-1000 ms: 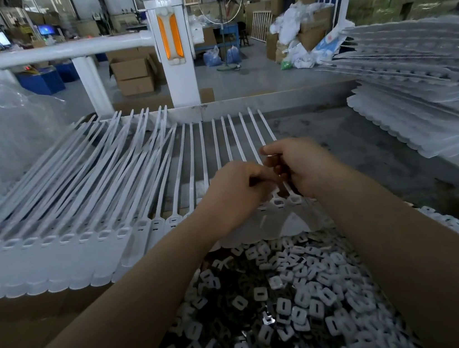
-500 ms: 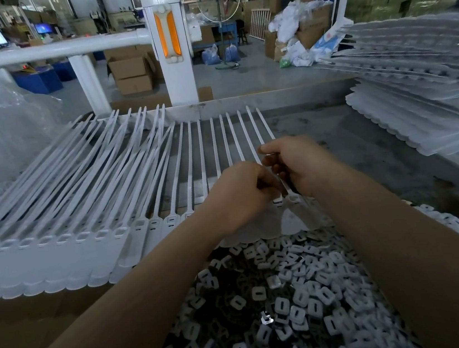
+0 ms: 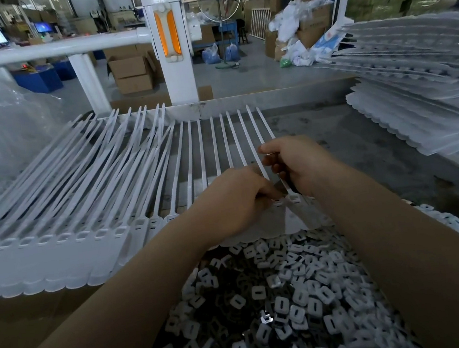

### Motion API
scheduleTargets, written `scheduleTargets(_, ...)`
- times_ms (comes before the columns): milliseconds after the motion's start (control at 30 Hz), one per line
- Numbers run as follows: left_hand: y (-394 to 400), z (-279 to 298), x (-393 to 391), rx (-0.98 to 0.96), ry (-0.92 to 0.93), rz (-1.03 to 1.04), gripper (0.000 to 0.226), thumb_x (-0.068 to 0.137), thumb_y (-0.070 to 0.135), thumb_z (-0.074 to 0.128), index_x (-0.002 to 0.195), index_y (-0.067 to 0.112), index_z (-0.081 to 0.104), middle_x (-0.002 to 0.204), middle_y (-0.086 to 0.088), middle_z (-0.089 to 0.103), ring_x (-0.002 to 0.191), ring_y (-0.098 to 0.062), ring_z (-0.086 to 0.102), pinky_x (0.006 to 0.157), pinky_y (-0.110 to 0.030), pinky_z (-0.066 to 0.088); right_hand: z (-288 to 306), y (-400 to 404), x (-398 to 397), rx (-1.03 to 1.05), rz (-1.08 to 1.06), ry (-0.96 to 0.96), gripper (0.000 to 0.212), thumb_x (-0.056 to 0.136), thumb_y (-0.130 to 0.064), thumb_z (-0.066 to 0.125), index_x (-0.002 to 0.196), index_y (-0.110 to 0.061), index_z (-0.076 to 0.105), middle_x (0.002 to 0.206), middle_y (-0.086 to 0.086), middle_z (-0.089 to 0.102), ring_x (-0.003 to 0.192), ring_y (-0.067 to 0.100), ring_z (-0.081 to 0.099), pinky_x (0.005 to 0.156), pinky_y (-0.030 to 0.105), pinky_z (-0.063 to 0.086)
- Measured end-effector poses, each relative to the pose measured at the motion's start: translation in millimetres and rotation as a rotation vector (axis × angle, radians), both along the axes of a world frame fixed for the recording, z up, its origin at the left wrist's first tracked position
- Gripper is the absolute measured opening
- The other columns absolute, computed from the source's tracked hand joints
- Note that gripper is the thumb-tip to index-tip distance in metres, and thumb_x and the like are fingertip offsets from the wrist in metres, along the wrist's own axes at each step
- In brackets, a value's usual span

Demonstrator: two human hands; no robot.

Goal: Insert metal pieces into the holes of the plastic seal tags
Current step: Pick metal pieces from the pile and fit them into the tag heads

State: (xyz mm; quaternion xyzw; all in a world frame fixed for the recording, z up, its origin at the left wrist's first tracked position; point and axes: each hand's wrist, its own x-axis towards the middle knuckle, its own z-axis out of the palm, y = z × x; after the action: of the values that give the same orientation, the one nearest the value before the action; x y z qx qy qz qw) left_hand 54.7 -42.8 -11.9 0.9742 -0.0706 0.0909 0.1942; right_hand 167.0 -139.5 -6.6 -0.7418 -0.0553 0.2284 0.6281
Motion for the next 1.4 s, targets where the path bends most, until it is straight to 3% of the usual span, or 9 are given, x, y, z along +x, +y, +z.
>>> scheduleTargets(133, 3.8, -1.4, -7.3, 0.131, -0.045, -0.051, 0.025, 0.096, 0.024, 0.059, 0.117, 0.026, 0.072, 0.106, 0.004, 0.065, 0.096, -0.012, 0.058, 0.083, -0.028, 0.046, 0.9, 0.2, -0.7, -0.006, -0.003, -0.005, 0.01, 0.09, -0.017, 0.062, 0.082, -0.01, 0.063, 0.062, -0.003, 0.059, 0.056, 0.01, 0.04, 0.054, 0.023, 0.034)
scheduleTargets(333, -1.0, 2.5, -9.1, 0.294, -0.095, -0.1, 0.028, 0.099, 0.025, 0.049, 0.118, 0.025, 0.07, 0.108, 0.003, 0.063, 0.099, -0.013, 0.055, 0.086, -0.032, 0.045, -1.0, -0.3, -0.5, 0.001, 0.0, -0.002, 0.011, 0.09, -0.017, 0.062, 0.092, -0.008, 0.066, 0.064, -0.003, 0.059, 0.057, 0.009, 0.04, 0.055, 0.022, 0.035)
scheduleTargets(467, -0.9, 2.3, -9.1, 0.457, -0.145, -0.125, 0.029, 0.097, 0.027, 0.047, 0.119, 0.033, 0.065, 0.107, 0.008, 0.057, 0.101, -0.013, 0.047, 0.086, -0.029, 0.035, -2.5, -0.4, 0.8, 0.006, 0.004, 0.003, 0.014, 0.089, -0.019, 0.063, 0.096, -0.008, 0.067, 0.064, -0.004, 0.059, 0.061, 0.011, 0.041, 0.059, 0.025, 0.037)
scheduleTargets(700, 19.2, 9.6, -16.1, 0.189, 0.19, -0.065, 0.036, 0.097, 0.036, 0.056, 0.131, 0.047, 0.056, 0.124, 0.009, 0.048, 0.116, -0.013, 0.039, 0.101, -0.035, 0.032, -4.9, 1.7, 3.7, -0.025, 0.007, -0.013, 0.011, 0.09, -0.02, 0.062, 0.093, -0.01, 0.065, 0.067, -0.003, 0.06, 0.063, 0.011, 0.043, 0.058, 0.025, 0.037)
scheduleTargets(767, 23.1, 21.3, -20.4, 0.005, 0.24, -0.113, 0.03, 0.087, 0.033, 0.071, 0.115, 0.043, 0.066, 0.112, 0.013, 0.056, 0.103, -0.004, 0.048, 0.091, -0.023, 0.04, -5.0, 1.4, 4.4, -0.025, 0.008, -0.011, 0.013, 0.09, -0.02, 0.062, 0.096, -0.01, 0.066, 0.068, -0.003, 0.06, 0.064, 0.011, 0.043, 0.058, 0.024, 0.038)
scheduleTargets(867, 28.1, 42.3, -31.5, -0.184, 0.39, -0.199, 0.014, 0.075, 0.028, 0.083, 0.082, 0.036, 0.074, 0.075, 0.017, 0.065, 0.065, 0.004, 0.056, 0.06, -0.008, 0.042, -5.0, 0.4, 4.5, -0.019, 0.01, -0.005, 0.015, 0.089, -0.019, 0.063, 0.098, -0.008, 0.067, 0.07, -0.002, 0.061, 0.063, 0.011, 0.043, 0.057, 0.023, 0.038)
scheduleTargets(967, 24.0, 47.1, -36.9, -0.073, 0.562, -0.206, 0.016, 0.069, 0.036, 0.087, 0.077, 0.034, 0.073, 0.063, 0.02, 0.064, 0.054, 0.007, 0.056, 0.048, -0.004, 0.038, -4.1, 0.4, 3.8, -0.033, 0.021, 0.001, 0.018, 0.09, -0.019, 0.062, 0.103, -0.006, 0.066, 0.074, 0.0, 0.06, 0.063, 0.01, 0.043, 0.057, 0.022, 0.037)
scheduleTargets(1100, 14.1, 35.7, -33.9, 0.08, 0.621, -0.176, 0.021, 0.071, 0.037, 0.085, 0.087, 0.029, 0.075, 0.077, 0.022, 0.069, 0.066, 0.005, 0.064, 0.054, -0.009, 0.047, -2.1, 0.9, 2.1, -0.028, 0.012, 0.002, 0.02, 0.091, -0.017, 0.06, 0.106, -0.005, 0.066, 0.072, 0.0, 0.06, 0.061, 0.01, 0.043, 0.056, 0.021, 0.037)
scheduleTargets(1400, 17.6, 37.2, -33.3, -0.035, 0.593, -0.146, 0.007, 0.083, 0.031, 0.076, 0.087, 0.026, 0.076, 0.078, 0.011, 0.074, 0.065, -0.001, 0.068, 0.058, -0.012, 0.051, -0.3, -1.0, 2.0, -0.053, 0.025, -0.039, 0.022, 0.09, -0.019, 0.062, 0.106, -0.005, 0.067, 0.073, 0.0, 0.062, 0.064, 0.011, 0.045, 0.059, 0.023, 0.038)
